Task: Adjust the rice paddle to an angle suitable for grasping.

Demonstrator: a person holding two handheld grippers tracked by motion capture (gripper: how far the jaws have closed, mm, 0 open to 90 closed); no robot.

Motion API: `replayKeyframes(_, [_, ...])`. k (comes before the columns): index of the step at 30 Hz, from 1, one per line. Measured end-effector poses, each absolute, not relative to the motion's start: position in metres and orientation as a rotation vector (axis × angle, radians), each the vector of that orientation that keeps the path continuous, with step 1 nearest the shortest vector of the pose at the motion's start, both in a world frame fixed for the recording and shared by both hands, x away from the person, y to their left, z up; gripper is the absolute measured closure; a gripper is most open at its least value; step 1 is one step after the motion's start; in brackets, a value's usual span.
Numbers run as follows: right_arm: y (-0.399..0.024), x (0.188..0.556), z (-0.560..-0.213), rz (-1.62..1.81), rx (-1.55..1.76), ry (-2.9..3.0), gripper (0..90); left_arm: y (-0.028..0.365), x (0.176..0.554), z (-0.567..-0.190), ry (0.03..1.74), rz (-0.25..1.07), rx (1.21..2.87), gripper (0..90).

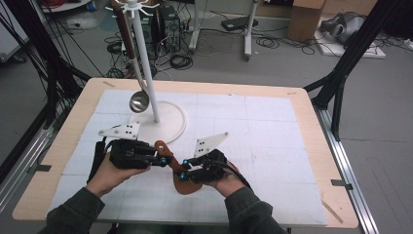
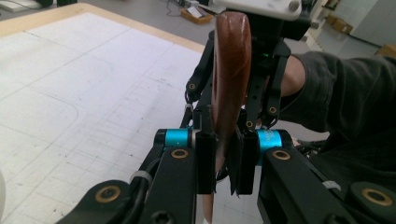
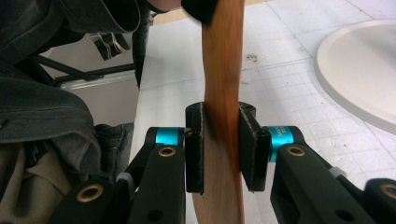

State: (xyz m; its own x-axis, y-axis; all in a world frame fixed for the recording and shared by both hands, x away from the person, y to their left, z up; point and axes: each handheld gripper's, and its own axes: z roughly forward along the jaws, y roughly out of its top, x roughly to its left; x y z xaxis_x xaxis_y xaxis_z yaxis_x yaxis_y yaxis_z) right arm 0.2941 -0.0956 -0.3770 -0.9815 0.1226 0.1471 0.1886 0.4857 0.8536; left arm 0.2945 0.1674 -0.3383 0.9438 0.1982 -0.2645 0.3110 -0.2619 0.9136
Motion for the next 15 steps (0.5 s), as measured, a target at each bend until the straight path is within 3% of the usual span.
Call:
replayKeyframes(6, [-0.0936,0.2955,-0.378,-1.545,-0.24,-2.653,83.3,0.1661,0.2939,-0.3378,0.364,-0.111,1.848,78.0])
replayKeyframes(15, [-0.0933,0.2961,-0.3781,-1.544,-0.227,-2.67,83.8,0.1603,0.2961,-0.3429,0.362,-0.128,1.91,75.3])
